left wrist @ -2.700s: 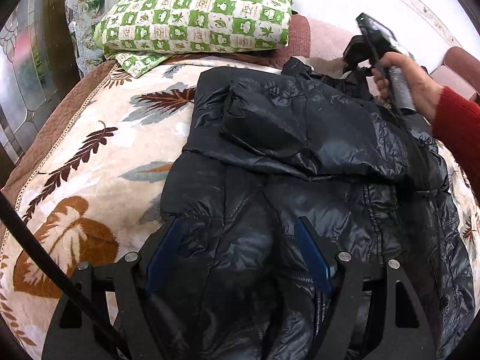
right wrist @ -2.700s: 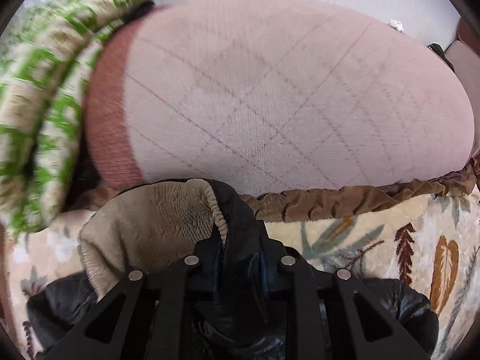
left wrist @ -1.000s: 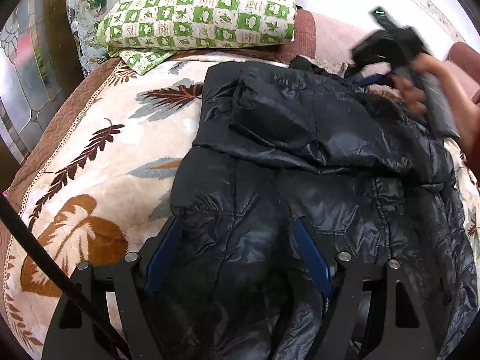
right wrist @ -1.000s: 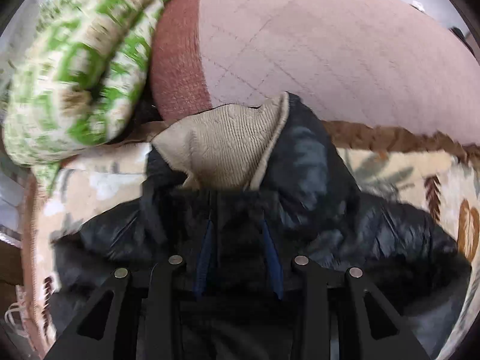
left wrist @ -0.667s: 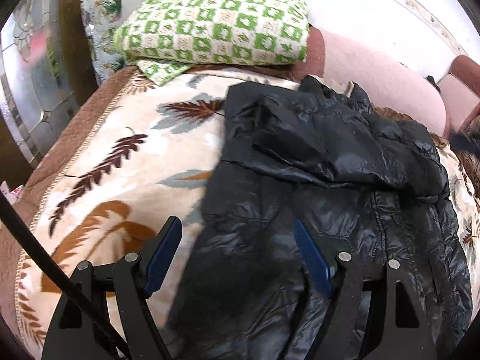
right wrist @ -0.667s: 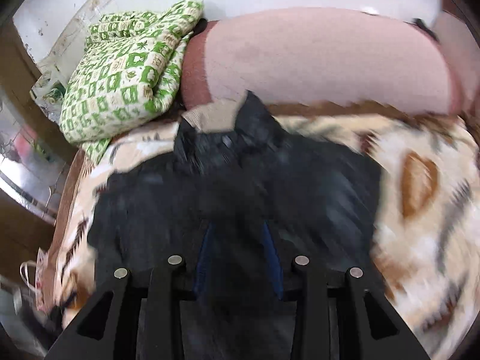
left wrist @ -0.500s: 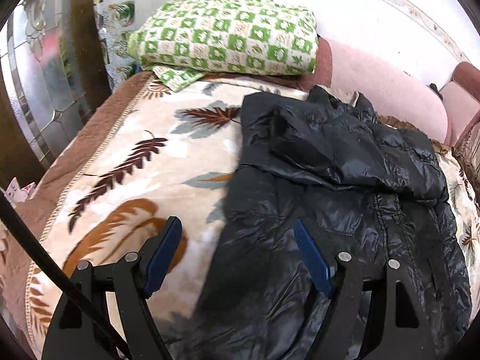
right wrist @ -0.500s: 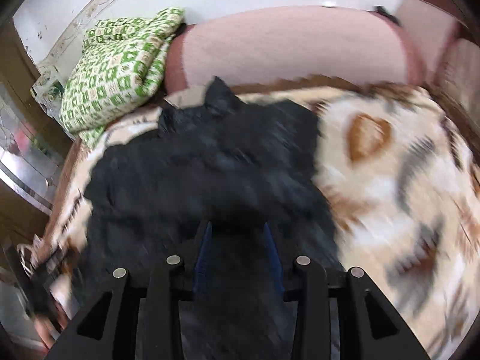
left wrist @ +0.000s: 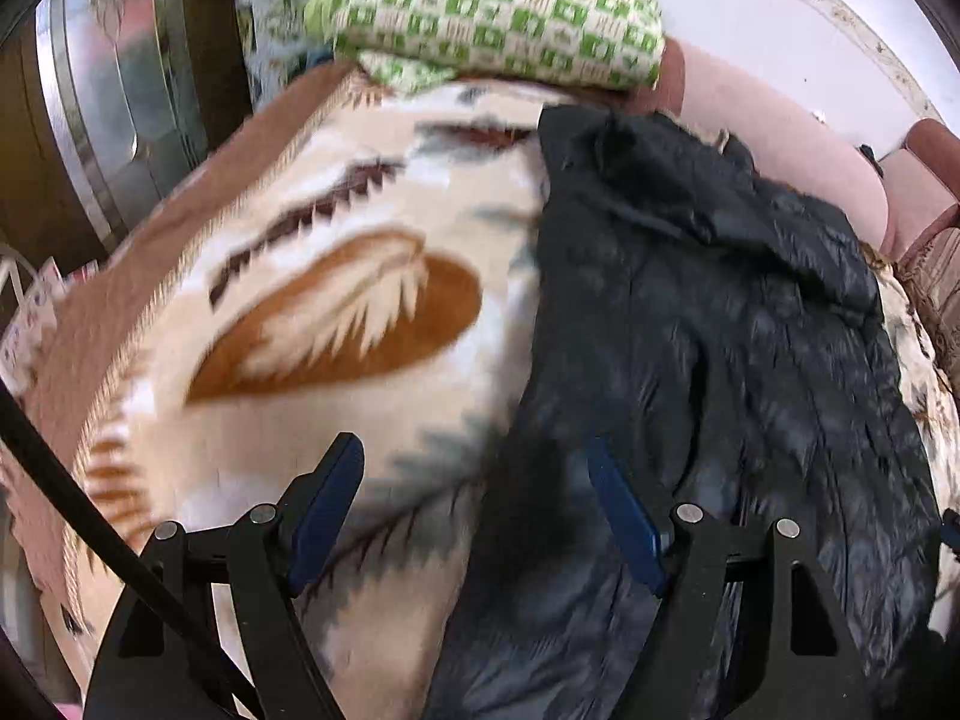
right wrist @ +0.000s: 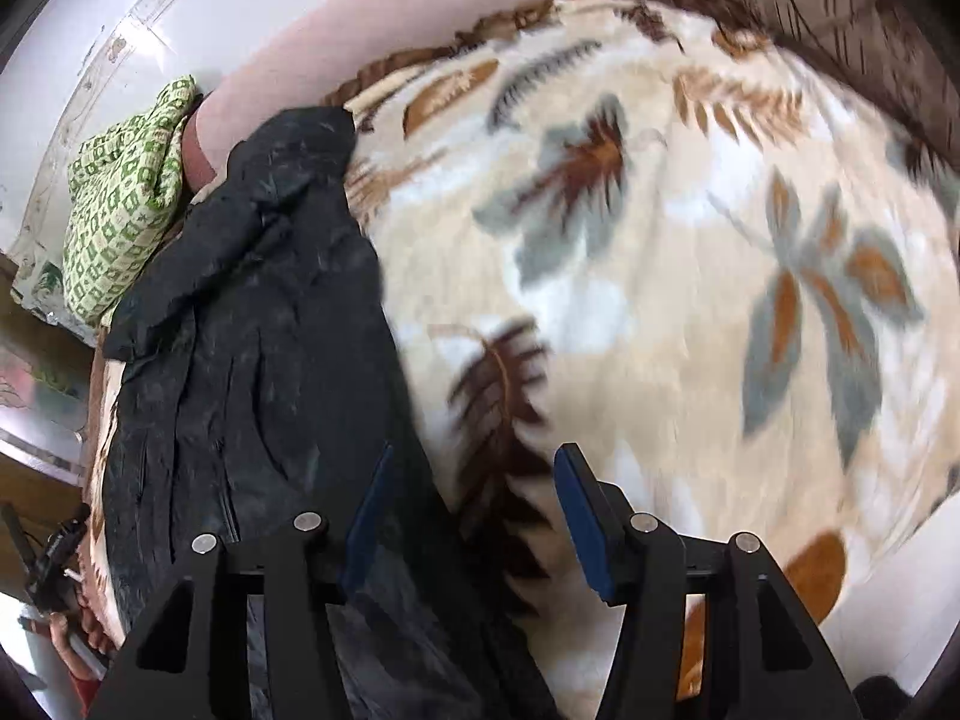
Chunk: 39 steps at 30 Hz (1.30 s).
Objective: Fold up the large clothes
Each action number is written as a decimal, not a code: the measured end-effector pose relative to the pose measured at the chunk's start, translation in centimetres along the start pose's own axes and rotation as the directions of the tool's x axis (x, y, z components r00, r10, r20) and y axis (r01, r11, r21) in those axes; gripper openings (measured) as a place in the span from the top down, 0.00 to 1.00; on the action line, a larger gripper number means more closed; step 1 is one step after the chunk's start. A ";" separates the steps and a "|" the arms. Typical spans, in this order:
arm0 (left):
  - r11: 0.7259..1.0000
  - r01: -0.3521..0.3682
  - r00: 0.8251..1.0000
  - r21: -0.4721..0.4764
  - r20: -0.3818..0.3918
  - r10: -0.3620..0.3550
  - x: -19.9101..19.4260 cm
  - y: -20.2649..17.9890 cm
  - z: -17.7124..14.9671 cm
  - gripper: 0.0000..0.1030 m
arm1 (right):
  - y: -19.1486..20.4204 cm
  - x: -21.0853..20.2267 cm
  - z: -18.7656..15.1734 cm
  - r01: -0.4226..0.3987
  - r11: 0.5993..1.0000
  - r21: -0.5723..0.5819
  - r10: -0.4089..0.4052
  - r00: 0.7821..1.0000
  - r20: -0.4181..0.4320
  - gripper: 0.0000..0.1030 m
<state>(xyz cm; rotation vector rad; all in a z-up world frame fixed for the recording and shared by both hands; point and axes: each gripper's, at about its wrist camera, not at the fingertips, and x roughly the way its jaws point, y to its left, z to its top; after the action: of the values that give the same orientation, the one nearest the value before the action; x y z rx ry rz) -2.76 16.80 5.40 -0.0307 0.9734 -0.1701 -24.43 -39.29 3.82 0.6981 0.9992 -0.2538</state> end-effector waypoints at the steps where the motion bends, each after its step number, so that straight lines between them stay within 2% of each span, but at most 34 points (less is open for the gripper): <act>1: 1.000 0.014 1.000 -0.008 -0.015 -0.014 0.0 0.3 -0.6 0.26 | -0.2 0.2 -0.6 -0.017 1.000 -0.002 0.017 1.000 -0.016 0.38; 4: 0.997 0.068 0.995 -0.041 -0.072 -0.071 0.3 1.3 -2.8 0.26 | -0.1 0.8 -2.1 -0.022 0.999 -0.029 0.021 0.999 -0.041 0.35; 7: 0.990 0.112 0.987 -0.081 -0.109 -0.120 0.3 2.2 -4.8 0.26 | 0.0 0.6 -3.4 -0.031 0.998 -0.049 0.030 0.999 -0.017 0.34; 12: 0.977 0.192 0.974 -0.091 -0.104 -0.201 -1.3 2.5 -7.7 0.26 | -0.5 0.1 -5.6 -0.070 0.996 -0.057 0.069 0.997 -0.034 0.33; 17: 0.979 0.198 0.973 -0.057 -0.113 -0.203 -2.8 1.6 -10.7 0.26 | -1.5 -0.4 -7.8 -0.162 0.987 0.003 0.162 0.984 -0.074 0.32; 20: 0.982 0.184 0.975 -0.034 -0.121 -0.186 -3.2 0.9 -12.0 0.26 | -1.6 -0.8 -9.0 -0.187 0.982 0.014 0.187 0.979 -0.082 0.32; 24: 0.971 0.225 0.962 -0.079 -0.142 -0.235 -3.7 1.0 -13.6 0.26 | -1.2 -1.0 -10.6 -0.200 0.980 0.006 0.199 0.975 -0.095 0.32; 26: 0.963 0.247 0.954 -0.106 -0.146 -0.261 -3.9 1.2 -14.4 0.26 | -0.6 -1.2 -11.5 -0.194 0.981 -0.022 0.191 0.977 -0.097 0.32; 30: 0.961 0.253 0.951 -0.114 -0.150 -0.269 -4.3 0.7 -15.8 0.26 | 1.0 -1.2 -13.4 -0.152 0.983 -0.106 0.139 0.983 -0.120 0.32; 34: 0.974 0.210 0.959 -0.084 -0.175 -0.222 -4.1 -0.9 -17.0 0.26 | 2.5 -1.2 -15.1 -0.085 0.975 -0.207 0.062 0.991 -0.118 0.36; 35: 0.982 0.174 0.967 -0.070 -0.177 -0.184 -4.1 -1.3 -17.3 0.32 | 2.8 -1.3 -15.4 -0.059 0.970 -0.235 0.036 0.994 -0.103 0.46; 36: 0.986 0.151 0.972 -0.067 -0.174 -0.161 -4.3 -1.3 -17.4 0.49 | 3.0 -1.4 -15.5 -0.043 0.968 -0.248 0.019 0.995 -0.099 0.57; 37: 0.988 0.135 0.975 -0.075 -0.168 -0.146 -4.6 -1.3 -17.5 0.57 | 3.1 -1.6 -15.5 -0.030 0.966 -0.257 0.006 0.995 -0.095 0.63; 38: 0.985 0.139 0.975 -0.103 -0.161 -0.154 -5.2 -1.0 -17.6 0.70 | 3.1 -2.0 -15.4 -0.029 0.965 -0.262 0.005 0.996 -0.093 0.71; 39: 0.982 0.146 0.974 -0.120 -0.158 -0.164 -5.7 -0.5 -17.6 0.76 | 3.1 -2.4 -15.2 -0.040 0.963 -0.267 0.016 0.996 -0.092 0.75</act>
<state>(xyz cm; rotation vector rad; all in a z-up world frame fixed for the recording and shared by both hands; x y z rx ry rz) -20.46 18.08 0.25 -0.1945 1.1474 -0.2674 -34.57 -27.46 1.81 0.4788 1.0836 -0.0599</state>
